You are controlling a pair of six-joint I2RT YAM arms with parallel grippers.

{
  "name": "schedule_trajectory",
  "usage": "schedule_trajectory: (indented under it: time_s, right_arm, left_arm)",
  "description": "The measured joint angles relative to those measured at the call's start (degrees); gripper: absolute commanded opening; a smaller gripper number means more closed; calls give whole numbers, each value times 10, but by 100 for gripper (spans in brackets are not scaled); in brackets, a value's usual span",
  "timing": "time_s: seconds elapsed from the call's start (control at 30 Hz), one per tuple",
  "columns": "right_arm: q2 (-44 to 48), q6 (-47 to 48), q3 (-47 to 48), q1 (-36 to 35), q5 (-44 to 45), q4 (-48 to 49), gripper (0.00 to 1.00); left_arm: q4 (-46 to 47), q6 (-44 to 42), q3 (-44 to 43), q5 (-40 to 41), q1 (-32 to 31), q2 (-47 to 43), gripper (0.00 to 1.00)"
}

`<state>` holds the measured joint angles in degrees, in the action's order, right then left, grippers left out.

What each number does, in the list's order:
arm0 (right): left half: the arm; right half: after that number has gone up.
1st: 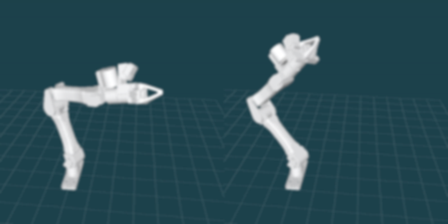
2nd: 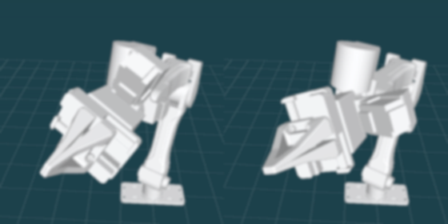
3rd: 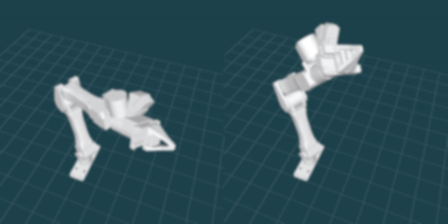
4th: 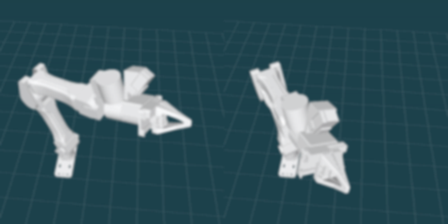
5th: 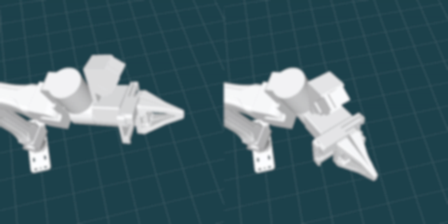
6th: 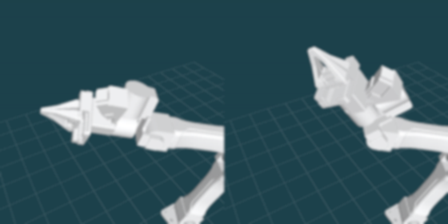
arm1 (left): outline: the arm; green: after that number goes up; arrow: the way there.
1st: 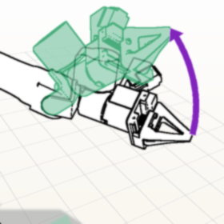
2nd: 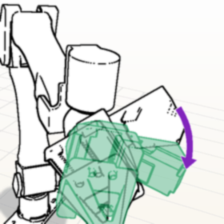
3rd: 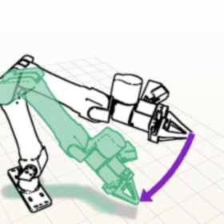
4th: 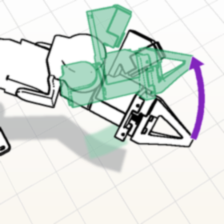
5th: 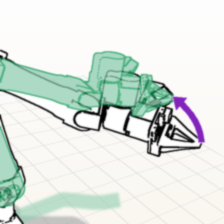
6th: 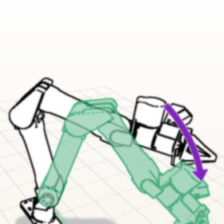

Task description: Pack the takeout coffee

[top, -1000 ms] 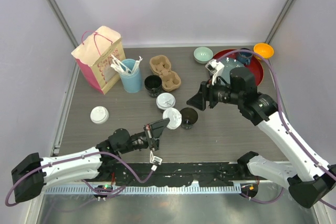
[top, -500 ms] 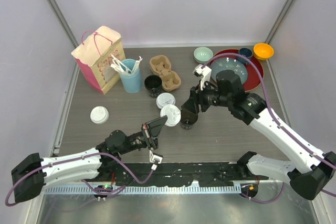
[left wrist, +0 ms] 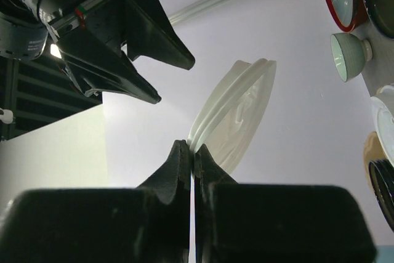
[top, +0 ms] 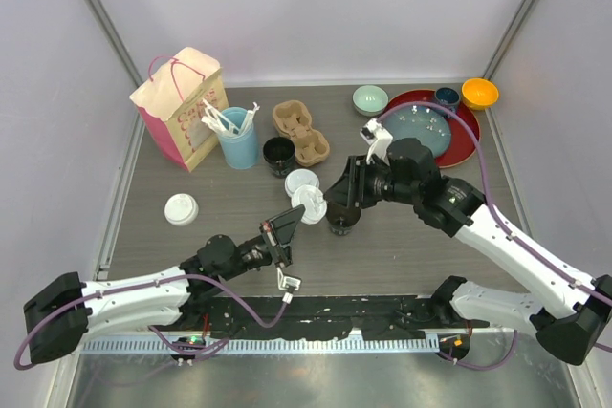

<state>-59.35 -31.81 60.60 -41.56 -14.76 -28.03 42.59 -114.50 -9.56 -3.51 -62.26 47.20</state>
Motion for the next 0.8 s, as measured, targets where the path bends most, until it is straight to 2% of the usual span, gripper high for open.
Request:
schedule_trajectory:
  time_s: [0.3,0.57,0.8]
  right_arm:
    - [-23,-85,-58,-24,26,10,43]
    - [-49,-119,-73,-26,15,73,36]
    - [-64,-125,-80,-26,10,94,12]
  left_arm:
    - [1,0,-7,20,-3,7,0]
    - [0,0,-7,25,-5,7,0]
    - [-2,0,-8,32,-7,7,0]
